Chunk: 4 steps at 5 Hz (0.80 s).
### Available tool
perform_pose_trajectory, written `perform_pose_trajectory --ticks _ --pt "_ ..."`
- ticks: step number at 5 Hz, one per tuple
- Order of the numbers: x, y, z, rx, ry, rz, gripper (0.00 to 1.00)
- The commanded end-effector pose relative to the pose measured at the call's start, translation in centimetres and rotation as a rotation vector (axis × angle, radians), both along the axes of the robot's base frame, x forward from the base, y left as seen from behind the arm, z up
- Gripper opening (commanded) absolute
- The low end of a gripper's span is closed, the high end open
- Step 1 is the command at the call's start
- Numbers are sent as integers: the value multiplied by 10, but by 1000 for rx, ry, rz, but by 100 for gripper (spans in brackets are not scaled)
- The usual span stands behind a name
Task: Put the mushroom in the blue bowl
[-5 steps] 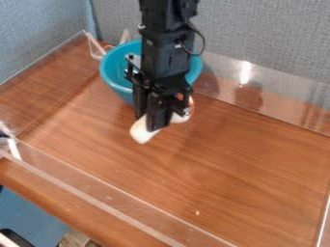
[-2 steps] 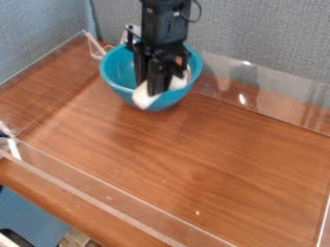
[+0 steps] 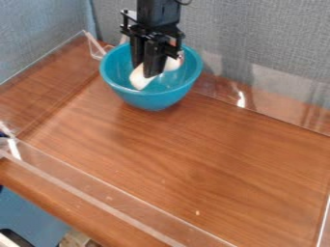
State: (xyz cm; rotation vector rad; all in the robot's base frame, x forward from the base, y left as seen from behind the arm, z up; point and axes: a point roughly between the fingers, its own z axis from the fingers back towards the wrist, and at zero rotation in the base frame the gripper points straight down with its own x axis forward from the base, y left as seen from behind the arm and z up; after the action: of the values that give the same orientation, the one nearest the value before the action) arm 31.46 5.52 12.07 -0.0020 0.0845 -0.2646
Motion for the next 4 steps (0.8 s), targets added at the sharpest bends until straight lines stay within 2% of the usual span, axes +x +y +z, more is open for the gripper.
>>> perform_pose_trajectory --ticks 1,4 --pt "14 12 14 18 -62 19 0" --pt "40 29 -4 36 -44 32 0"
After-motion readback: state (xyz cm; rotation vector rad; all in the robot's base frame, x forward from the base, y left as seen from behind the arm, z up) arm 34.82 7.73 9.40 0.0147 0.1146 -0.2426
